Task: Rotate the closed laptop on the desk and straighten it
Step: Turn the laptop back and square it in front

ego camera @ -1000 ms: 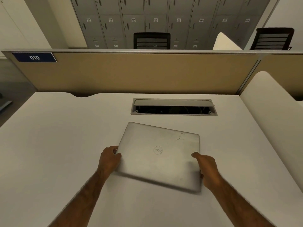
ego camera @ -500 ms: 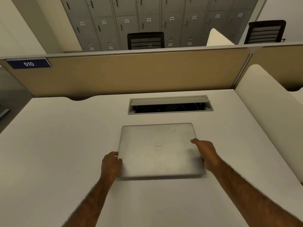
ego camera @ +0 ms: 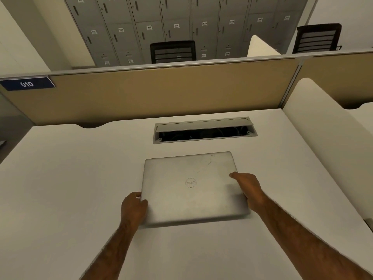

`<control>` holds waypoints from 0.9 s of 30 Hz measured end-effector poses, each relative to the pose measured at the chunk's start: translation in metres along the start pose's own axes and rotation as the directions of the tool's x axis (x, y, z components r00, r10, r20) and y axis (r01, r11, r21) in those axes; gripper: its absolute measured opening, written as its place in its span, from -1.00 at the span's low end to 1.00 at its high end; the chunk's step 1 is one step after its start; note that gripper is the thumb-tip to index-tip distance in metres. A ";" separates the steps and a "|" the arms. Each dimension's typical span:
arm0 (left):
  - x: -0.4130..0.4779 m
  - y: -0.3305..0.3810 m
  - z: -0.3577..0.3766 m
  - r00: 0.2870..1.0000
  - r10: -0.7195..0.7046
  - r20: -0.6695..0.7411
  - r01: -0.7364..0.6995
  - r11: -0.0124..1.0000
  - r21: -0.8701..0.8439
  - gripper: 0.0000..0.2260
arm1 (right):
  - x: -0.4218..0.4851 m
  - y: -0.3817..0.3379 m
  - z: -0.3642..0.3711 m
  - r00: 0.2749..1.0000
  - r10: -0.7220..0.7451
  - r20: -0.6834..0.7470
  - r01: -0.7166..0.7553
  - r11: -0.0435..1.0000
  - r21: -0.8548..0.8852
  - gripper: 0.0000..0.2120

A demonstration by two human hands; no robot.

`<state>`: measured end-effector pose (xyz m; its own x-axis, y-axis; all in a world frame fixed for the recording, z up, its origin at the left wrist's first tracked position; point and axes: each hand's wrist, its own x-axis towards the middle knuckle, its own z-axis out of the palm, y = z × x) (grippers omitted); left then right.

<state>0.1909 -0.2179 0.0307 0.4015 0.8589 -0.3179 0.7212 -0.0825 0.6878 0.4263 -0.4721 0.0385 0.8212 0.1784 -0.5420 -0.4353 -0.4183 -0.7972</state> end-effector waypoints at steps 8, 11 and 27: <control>0.001 -0.001 -0.001 1.000 0.015 0.011 -0.016 0.999 0.046 -0.70 | -0.003 0.008 0.004 0.999 -0.036 -0.017 0.036 0.999 -0.025 -0.39; 0.003 -0.005 0.001 0.999 0.048 0.014 -0.049 0.993 0.111 -0.67 | -0.009 0.009 0.005 0.998 -0.055 -0.037 0.052 0.995 -0.085 -0.31; -0.022 -0.024 0.028 0.943 0.321 -0.090 -0.253 0.864 0.437 -0.48 | -0.033 0.041 0.036 0.892 -0.436 -0.115 0.207 0.623 -0.754 -0.41</control>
<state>0.1807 -0.2494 0.0027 0.5593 0.8287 -0.0200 0.7678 -0.5088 0.3894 0.3685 -0.4632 0.0145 0.9653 0.2388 -0.1053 0.1770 -0.8954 -0.4085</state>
